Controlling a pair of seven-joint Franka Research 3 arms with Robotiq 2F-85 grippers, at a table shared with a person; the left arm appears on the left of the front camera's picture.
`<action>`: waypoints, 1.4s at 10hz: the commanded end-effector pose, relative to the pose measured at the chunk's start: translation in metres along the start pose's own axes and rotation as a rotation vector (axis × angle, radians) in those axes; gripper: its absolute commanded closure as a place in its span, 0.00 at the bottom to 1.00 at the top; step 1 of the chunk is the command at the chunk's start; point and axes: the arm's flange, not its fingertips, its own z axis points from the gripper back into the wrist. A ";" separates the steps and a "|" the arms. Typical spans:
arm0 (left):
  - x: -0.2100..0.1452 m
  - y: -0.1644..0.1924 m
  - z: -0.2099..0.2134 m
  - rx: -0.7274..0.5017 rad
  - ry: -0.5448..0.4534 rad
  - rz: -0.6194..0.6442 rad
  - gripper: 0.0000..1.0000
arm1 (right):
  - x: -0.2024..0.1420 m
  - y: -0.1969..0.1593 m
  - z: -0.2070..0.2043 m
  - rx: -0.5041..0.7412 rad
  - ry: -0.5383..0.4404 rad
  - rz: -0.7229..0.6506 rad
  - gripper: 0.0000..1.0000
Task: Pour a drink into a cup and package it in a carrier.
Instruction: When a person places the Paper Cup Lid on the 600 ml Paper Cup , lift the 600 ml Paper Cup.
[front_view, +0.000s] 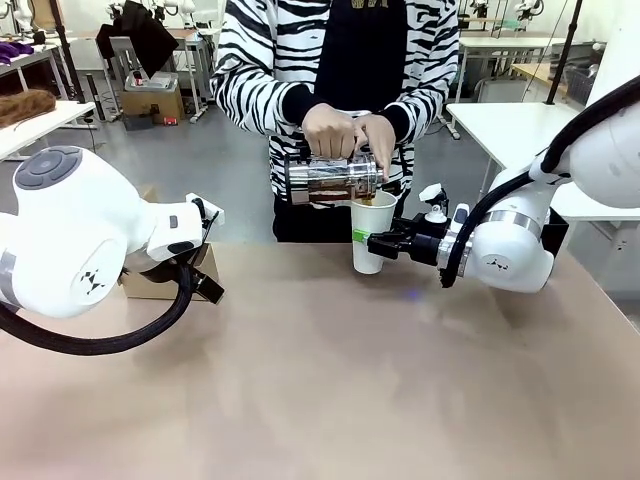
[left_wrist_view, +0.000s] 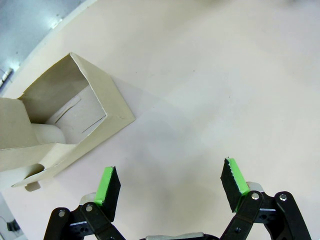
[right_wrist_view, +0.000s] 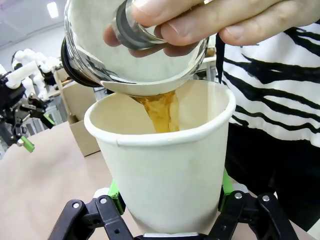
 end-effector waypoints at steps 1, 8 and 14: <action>0.000 0.000 0.000 -0.002 -0.001 0.000 0.00 | 0.003 0.003 -0.001 -0.004 -0.005 -0.006 0.20; 0.000 0.000 0.000 -0.002 -0.001 0.000 0.00 | 0.003 0.003 -0.001 -0.004 -0.005 -0.006 0.20; 0.000 0.000 0.000 -0.002 -0.001 0.000 0.00 | 0.003 0.003 -0.001 -0.004 -0.005 -0.006 0.20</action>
